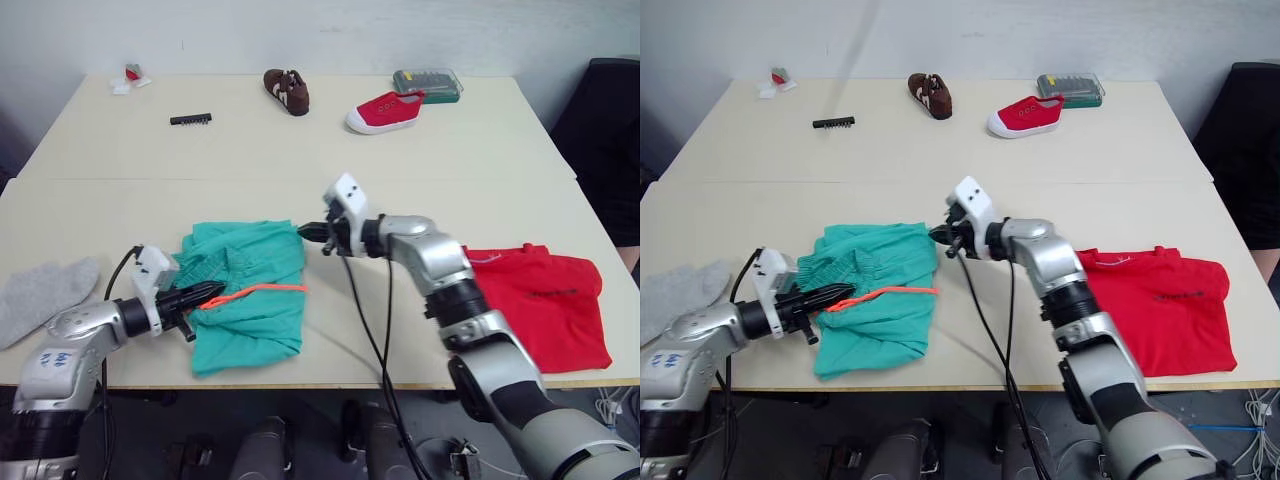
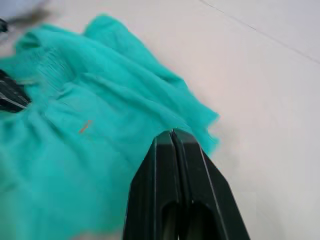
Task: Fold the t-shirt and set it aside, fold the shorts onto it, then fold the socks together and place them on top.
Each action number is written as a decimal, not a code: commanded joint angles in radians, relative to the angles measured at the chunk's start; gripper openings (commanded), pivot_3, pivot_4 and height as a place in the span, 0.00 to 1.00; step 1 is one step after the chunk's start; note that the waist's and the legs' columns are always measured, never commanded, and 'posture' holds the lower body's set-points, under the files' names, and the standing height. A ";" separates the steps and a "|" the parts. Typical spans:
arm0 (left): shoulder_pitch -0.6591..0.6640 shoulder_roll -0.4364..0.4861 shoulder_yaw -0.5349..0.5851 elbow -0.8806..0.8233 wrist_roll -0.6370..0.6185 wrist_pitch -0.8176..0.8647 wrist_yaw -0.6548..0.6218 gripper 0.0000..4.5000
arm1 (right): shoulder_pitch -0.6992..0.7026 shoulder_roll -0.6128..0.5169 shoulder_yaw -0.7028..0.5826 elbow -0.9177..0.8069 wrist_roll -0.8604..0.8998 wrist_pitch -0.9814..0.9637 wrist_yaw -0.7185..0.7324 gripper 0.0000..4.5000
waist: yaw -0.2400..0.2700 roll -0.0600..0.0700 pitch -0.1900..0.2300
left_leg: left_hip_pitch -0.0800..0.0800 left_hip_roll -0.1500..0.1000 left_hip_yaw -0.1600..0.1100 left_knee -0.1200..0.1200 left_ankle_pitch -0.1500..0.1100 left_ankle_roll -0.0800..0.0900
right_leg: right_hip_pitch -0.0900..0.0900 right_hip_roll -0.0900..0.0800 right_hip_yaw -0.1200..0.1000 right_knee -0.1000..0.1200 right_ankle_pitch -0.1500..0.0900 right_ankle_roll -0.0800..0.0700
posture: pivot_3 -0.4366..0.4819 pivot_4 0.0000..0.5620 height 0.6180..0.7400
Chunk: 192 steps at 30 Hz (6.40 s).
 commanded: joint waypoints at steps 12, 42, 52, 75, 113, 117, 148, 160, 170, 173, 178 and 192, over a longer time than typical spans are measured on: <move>0.066 0.196 0.223 -0.234 -0.245 0.186 -0.120 0.90 | 0.140 -0.013 0.010 -0.182 0.236 0.485 0.006 0.99 | -0.002 0.001 0.001 | 0.004 0.002 0.005 0.000 -0.005 0.000 | 0.001 0.002 0.003 -0.003 0.000 0.000 | 0.48 0.27 1.00; -0.200 0.111 0.058 -0.269 -0.422 0.279 -0.097 1.00 | 0.074 0.015 -0.248 -0.362 0.372 0.686 -0.220 0.00 | 0.023 0.002 0.001 | 0.002 0.008 0.009 0.002 -0.010 -0.002 | 0.000 0.011 0.009 -0.005 0.000 -0.002 | 0.48 0.27 1.00; -0.381 0.014 -0.105 -0.225 -0.411 0.274 -0.130 1.00 | 0.216 -0.666 -0.581 -0.622 0.677 0.959 -0.139 0.00 | 0.039 0.002 0.001 | -0.003 0.008 0.009 0.002 -0.013 0.002 | 0.000 0.013 0.006 -0.015 0.000 -0.002 | 0.48 0.27 1.00; -0.521 -0.035 -0.198 -0.089 -0.255 0.180 -0.234 1.00 | 0.831 -0.911 -0.696 -0.182 0.259 0.256 -0.034 0.00 | 0.054 0.003 0.003 | -0.005 0.011 0.018 0.016 -0.013 0.006 | 0.000 0.015 0.013 -0.018 0.010 0.004 | 0.48 0.27 1.00; 0.189 0.049 0.305 -0.178 0.194 -0.002 0.252 1.00 | 0.420 -0.509 -0.228 -0.833 0.553 0.090 0.015 0.97 | 0.056 0.004 0.003 | -0.007 0.011 0.020 0.018 -0.021 0.014 | -0.002 0.013 0.017 -0.021 0.012 0.002 | 0.48 0.27 1.00; 0.227 0.071 0.338 -0.124 0.204 0.035 0.259 1.00 | 0.392 -0.473 -0.203 -0.815 0.557 0.095 0.014 0.97 | 0.055 0.003 0.003 | -0.007 0.011 0.020 0.018 -0.024 0.019 | -0.001 0.013 0.018 -0.025 0.015 0.003 | 0.48 0.27 1.00; -0.073 0.112 0.224 0.006 0.060 0.598 0.262 0.00 | 0.559 -0.459 -0.284 -0.978 0.680 0.151 -0.165 1.00 | 0.055 0.004 0.002 | -0.005 0.012 0.024 0.017 -0.024 0.008 | -0.004 0.013 0.021 -0.020 0.016 0.001 | 0.48 0.27 1.00; -0.444 -0.541 0.122 -0.279 0.021 1.095 0.689 0.00 | 0.602 -0.454 -0.282 -0.991 0.671 0.133 -0.215 1.00 | 0.055 -0.002 0.000 | -0.005 0.008 0.027 0.019 -0.019 0.013 | -0.001 0.014 0.025 -0.019 0.020 0.007 | 0.48 0.27 1.00; -0.544 -0.734 0.017 -0.192 0.033 1.095 0.837 0.07 | 0.661 -0.475 -0.265 -1.005 0.588 0.097 -0.217 1.00 | 0.060 -0.002 0.000 | -0.005 0.009 0.029 0.020 -0.018 0.013 | -0.001 0.016 0.027 -0.022 0.020 0.007 | 0.48 0.27 1.00; -0.569 -0.787 0.042 -0.178 0.001 1.095 0.847 0.25 | 0.666 -0.464 -0.270 -1.007 0.584 0.102 -0.231 1.00 | 0.070 -0.002 0.000 | -0.005 0.009 0.029 0.020 -0.018 0.014 | -0.001 0.016 0.027 -0.022 0.020 0.008 | 0.48 0.27 1.00; -0.572 -0.771 0.116 -0.157 -0.076 1.095 0.875 0.59 | 0.682 -0.446 -0.259 -1.019 0.568 0.101 -0.262 1.00 | 0.075 -0.002 0.000 | -0.005 0.009 0.029 0.020 -0.018 0.014 | -0.002 0.016 0.027 -0.023 0.020 0.008 | 0.48 0.27 1.00; -0.402 -0.016 -0.063 -0.315 -0.273 0.786 0.370 1.00 | 0.652 -0.519 -0.222 -0.972 0.391 0.017 -0.228 1.00 | 0.051 -0.002 0.000 | -0.005 0.009 0.031 0.020 -0.018 0.012 | -0.004 0.017 0.029 -0.016 0.019 0.006 | 0.48 0.27 1.00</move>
